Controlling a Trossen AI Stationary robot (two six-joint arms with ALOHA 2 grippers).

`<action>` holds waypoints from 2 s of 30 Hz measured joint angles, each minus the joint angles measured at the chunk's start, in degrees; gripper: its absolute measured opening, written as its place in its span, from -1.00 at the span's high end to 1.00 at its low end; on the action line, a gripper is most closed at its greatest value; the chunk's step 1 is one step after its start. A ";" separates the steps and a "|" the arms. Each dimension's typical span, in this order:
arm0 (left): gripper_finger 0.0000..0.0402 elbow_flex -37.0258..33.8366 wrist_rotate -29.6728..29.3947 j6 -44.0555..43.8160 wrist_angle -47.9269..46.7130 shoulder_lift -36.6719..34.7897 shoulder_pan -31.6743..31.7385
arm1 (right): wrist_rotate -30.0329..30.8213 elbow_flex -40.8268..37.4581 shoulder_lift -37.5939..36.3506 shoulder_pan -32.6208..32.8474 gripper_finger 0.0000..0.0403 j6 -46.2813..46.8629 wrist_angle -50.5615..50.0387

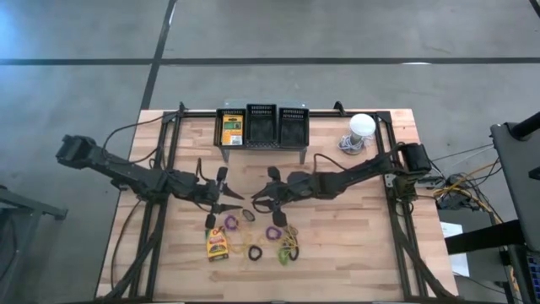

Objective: Pick & Place Office Desk Supplies
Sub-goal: Put the black rubber band into the middle black basket

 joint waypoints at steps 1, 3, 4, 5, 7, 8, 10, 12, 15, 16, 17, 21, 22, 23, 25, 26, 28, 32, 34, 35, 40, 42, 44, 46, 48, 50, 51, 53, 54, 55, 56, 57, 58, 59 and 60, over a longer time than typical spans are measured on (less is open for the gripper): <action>0.40 -0.04 0.01 -0.90 -1.07 0.00 -0.35 | 0.00 0.70 -0.20 0.10 0.66 -0.14 -1.89; 0.40 -0.02 0.03 -1.78 -3.45 0.00 -0.94 | -0.01 2.33 -1.17 0.36 0.65 -0.32 -7.77; 0.40 -0.02 0.03 -2.11 -4.34 0.00 -1.18 | 0.00 3.18 -1.87 0.57 0.64 -0.62 -11.58; 0.40 -0.02 -0.11 -2.77 -5.26 0.00 -1.38 | 0.27 4.06 -2.46 0.76 0.62 -0.66 -15.03; 0.40 -0.02 -1.08 -4.44 -6.72 0.00 -1.69 | 0.85 5.67 -3.65 1.38 0.57 -0.51 -20.78; 0.40 -0.02 -1.60 -5.35 -7.15 0.00 -1.85 | 0.98 6.08 -4.11 1.73 0.54 -0.17 -23.05; 0.40 0.00 -2.04 -6.27 -8.92 0.00 -2.13 | 1.47 6.61 -4.67 2.72 0.47 -0.02 -25.14; 0.40 -0.02 -2.23 -6.73 -11.57 0.00 -2.55 | 2.66 5.77 -5.31 3.89 0.41 0.08 -27.41; 0.40 -0.02 -3.47 -10.16 -12.91 0.00 -3.52 | 6.54 2.46 -6.09 5.98 0.31 2.02 -28.18; 0.40 -0.02 -3.72 -11.44 -12.80 0.00 -3.94 | 7.84 1.37 -6.33 6.61 0.28 2.78 -28.25; 0.40 -0.02 -3.88 -12.66 -12.77 0.00 -4.39 | 8.84 0.38 -6.70 7.14 0.25 3.16 -27.39; 0.40 -0.04 -4.90 -14.88 -12.69 0.00 -6.85 | 9.69 -2.57 -7.84 9.50 0.17 3.27 -24.93; 0.40 -0.04 -5.57 -15.31 -12.46 0.00 -7.35 | 9.65 -2.93 -7.72 10.06 0.15 3.25 -25.07; 0.40 -0.04 -6.29 -15.36 -12.25 0.00 -7.83 | 9.65 -3.18 -7.39 10.46 0.15 3.25 -25.43; 0.40 -0.01 -6.57 -15.21 -12.27 -0.02 -8.22 | 9.50 -3.60 -7.04 10.85 0.14 3.07 -25.45; 0.40 0.16 -6.54 -14.84 -12.46 -0.10 -8.22 | 9.48 -3.70 -6.83 10.83 0.14 3.22 -25.61; 0.40 0.75 -6.48 -12.47 -13.21 -0.86 -7.98 | 9.64 -3.71 -6.53 10.68 0.15 4.50 -25.15; 0.40 1.77 -7.20 -9.97 -16.91 -2.63 -6.88 | 9.60 -3.57 -6.20 10.20 0.19 4.28 -24.67; 0.40 2.62 -8.58 -12.68 -20.92 -3.44 -6.50 | 9.55 -3.61 -6.13 10.04 0.20 4.32 -23.34; 0.40 3.04 -9.50 -14.30 -24.16 -4.04 -6.32 | 9.54 -3.61 -6.12 9.98 0.21 4.51 -22.34; 0.40 4.70 -13.29 -21.47 -32.00 -5.38 -5.72 | 7.56 -3.59 -5.53 9.91 0.21 8.39 -18.16; 0.40 4.50 -13.52 -24.59 -31.63 -5.38 -5.73 | 5.86 -3.21 -4.83 9.98 0.19 9.72 -17.35; 0.40 4.46 -13.48 -27.45 -31.64 -5.10 -5.73 | 4.64 -2.93 -4.27 9.98 0.14 10.36 -17.59; 0.40 4.46 -12.90 -29.47 -32.35 -4.85 -5.79 | 4.32 -1.57 -2.67 10.07 0.09 11.05 -17.71; 0.40 4.46 -12.82 -31.02 -32.24 -4.69 -5.79 | 5.23 -0.17 -0.81 10.26 0.04 12.01 -17.54; 0.40 4.46 -12.79 -32.38 -32.53 -4.53 -5.79 | 6.69 3.00 2.87 10.32 0.00 13.25 -17.58; 0.40 4.46 -12.79 -33.28 -32.62 -4.41 -5.79 | 7.01 4.59 5.01 10.33 -0.02 13.49 -18.10; 0.40 4.46 -12.77 -35.07 -32.37 -4.16 -5.81 | 9.63 8.10 9.11 10.24 -0.04 13.32 -20.38; 0.40 4.44 -12.62 -35.68 -32.74 -4.07 -5.88 | 11.61 10.03 11.07 10.22 -0.04 12.66 -20.71; 0.40 4.41 -12.58 -35.93 -32.58 -3.84 -5.88 | 14.08 11.77 12.66 10.20 -0.04 12.19 -21.41; 0.40 4.41 -12.56 -35.94 -32.36 -3.71 -5.88 | 16.09 13.51 14.03 10.13 -0.04 11.95 -22.44; 0.40 4.41 -12.45 -35.96 -32.73 -3.69 -5.88 | 17.36 15.38 15.31 10.08 -0.04 11.98 -23.43; 0.40 4.41 -12.41 -35.96 -32.75 -3.69 -5.88 | 17.98 17.08 16.49 9.96 -0.04 12.47 -24.76; 0.40 4.41 -12.41 -35.96 -32.53 -3.68 -5.88 | 18.04 18.64 17.54 9.82 -0.04 13.23 -26.64; 0.40 4.41 -12.40 -35.96 -32.63 -3.67 -5.88 | 18.04 19.92 18.60 9.66 -0.04 13.72 -28.54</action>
